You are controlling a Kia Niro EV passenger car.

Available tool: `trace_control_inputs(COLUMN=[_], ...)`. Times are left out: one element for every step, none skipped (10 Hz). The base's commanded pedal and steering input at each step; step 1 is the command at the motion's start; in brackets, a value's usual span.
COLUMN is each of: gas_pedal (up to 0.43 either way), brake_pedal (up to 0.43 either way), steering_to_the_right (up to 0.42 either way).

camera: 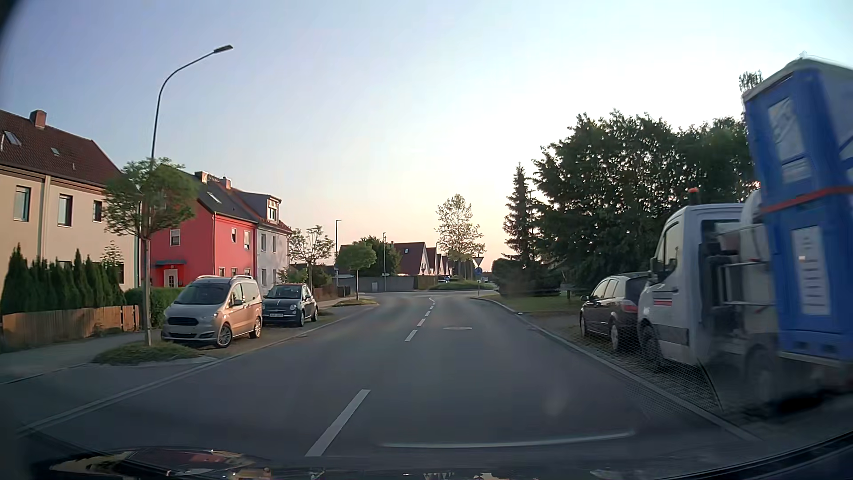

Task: Follow the waypoints while adhering to traffic rules and regulations

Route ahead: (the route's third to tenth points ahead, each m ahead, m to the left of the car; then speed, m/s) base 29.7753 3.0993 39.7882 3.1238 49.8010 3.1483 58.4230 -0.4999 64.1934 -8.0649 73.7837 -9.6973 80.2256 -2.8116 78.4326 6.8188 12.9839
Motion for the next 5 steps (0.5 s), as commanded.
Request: trace_control_inputs(gas_pedal=[0.0,0.0,0.0,0.0,0.0], brake_pedal=[0.018,0.018,0.018,0.018,0.018], steering_to_the_right=[-0.004,-0.004,-0.005,-0.005,-0.005])
